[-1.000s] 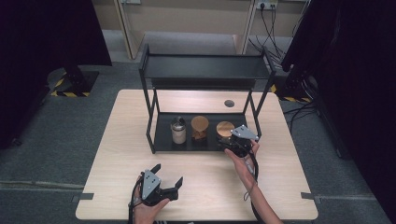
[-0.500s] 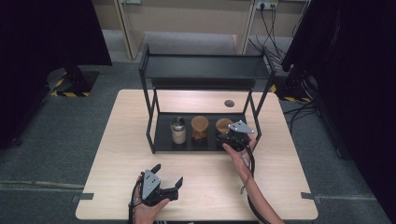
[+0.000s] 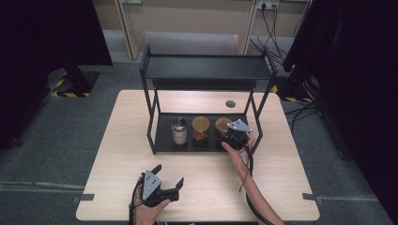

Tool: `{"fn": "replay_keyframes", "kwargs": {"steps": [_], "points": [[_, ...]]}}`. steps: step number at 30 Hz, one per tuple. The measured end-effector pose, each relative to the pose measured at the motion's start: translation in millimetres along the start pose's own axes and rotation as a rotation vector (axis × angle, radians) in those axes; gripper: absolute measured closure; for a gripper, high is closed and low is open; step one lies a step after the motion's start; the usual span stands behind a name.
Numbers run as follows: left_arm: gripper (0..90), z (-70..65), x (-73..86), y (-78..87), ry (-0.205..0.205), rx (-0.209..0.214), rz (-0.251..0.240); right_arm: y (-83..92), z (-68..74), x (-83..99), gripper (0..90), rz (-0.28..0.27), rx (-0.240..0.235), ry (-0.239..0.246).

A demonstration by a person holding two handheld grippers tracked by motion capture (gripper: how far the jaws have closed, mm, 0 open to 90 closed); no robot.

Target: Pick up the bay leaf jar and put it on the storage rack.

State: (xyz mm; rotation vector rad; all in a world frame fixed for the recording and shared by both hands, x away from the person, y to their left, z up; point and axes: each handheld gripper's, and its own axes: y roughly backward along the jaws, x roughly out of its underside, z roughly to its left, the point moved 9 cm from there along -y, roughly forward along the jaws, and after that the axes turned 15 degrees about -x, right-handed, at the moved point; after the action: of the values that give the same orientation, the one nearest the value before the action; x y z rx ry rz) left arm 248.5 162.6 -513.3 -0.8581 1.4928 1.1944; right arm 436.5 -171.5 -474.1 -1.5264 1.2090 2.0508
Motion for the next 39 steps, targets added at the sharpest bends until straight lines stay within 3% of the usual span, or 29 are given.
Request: {"fn": "replay_keyframes", "kwargs": {"steps": [9,13,22,28,39], "points": [[3.6,-0.1,0.0,0.1,0.001,0.0,0.0,-3.2,-3.8,5.5,25.2,-0.006,-0.009,-0.023],[3.6,0.0,0.0,0.1,0.001,0.001,0.0,0.9,-2.5,2.8,16.0,-0.011,-0.004,-0.036],[3.6,-0.2,-0.1,0.2,0.0,-0.001,-0.001,18.8,2.3,0.9,6.4,-0.037,-0.003,-0.054],[3.6,-0.2,-0.1,0.2,-0.001,-0.001,-0.001,32.5,8.9,-0.6,3.8,-0.069,-0.014,-0.04],[3.6,-0.3,0.1,0.2,-0.003,-0.002,0.0,54.3,20.4,0.1,3.8,-0.118,-0.081,-0.012]]}}
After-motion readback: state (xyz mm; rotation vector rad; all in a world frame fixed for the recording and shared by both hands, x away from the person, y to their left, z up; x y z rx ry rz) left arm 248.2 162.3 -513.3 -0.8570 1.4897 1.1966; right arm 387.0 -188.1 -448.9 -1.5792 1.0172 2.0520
